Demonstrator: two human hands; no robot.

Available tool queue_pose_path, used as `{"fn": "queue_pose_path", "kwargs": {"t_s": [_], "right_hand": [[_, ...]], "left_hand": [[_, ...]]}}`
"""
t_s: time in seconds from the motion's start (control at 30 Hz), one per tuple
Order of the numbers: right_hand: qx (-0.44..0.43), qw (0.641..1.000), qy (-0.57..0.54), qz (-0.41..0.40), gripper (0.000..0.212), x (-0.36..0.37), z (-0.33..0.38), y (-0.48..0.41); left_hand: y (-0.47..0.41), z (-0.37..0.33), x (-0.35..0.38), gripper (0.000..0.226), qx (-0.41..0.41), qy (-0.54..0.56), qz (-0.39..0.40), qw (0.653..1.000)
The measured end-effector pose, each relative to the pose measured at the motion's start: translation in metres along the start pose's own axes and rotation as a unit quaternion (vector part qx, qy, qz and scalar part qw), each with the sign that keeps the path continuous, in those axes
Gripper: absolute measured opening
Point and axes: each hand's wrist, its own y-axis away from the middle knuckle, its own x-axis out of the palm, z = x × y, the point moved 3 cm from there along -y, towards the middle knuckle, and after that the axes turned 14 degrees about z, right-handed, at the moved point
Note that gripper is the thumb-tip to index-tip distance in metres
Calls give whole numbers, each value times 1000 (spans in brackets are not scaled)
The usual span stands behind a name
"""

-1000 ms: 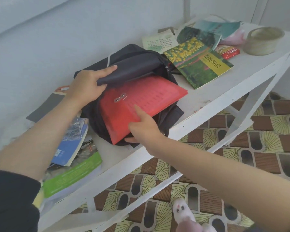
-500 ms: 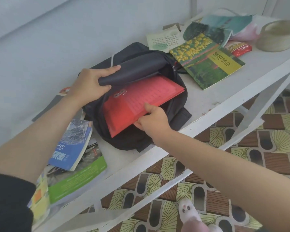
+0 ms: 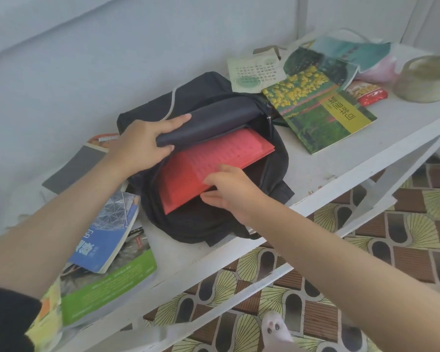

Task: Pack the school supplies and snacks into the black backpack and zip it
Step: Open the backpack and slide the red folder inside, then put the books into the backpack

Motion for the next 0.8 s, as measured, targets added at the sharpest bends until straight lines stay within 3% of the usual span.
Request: {"fn": "queue_pose_path", "kwargs": {"t_s": [0.13,0.27,0.4,0.47,0.6,0.67,0.73,0.8], "right_hand": [[29,997,62,18,47,-17,11,24],[7,992,118,30,25,-44,30,55],[-28,973,212,-87,20,-93,55,70],[-44,929,323,-176,20,-125,68,70],[-81,791,523,-307,22,-184,99,65],[-65,750,568,-333,27,-208,114,58],[3,713,614,-338,36,-228,125,50],[58,694,633,-339,42,-242,130,46]], "left_hand": [[-1,3,11,82,-37,-79,19,996],[-3,-6,26,63,-5,-101,-12,995],[-6,-30,35,40,38,-41,-131,990],[-14,-48,34,32,43,29,-177,983],[-39,-91,34,24,62,96,-241,964],[-55,-115,40,27,55,103,-229,966],[-72,-137,53,32,52,104,-192,975],[-88,-155,69,35,51,92,-154,982]]}}
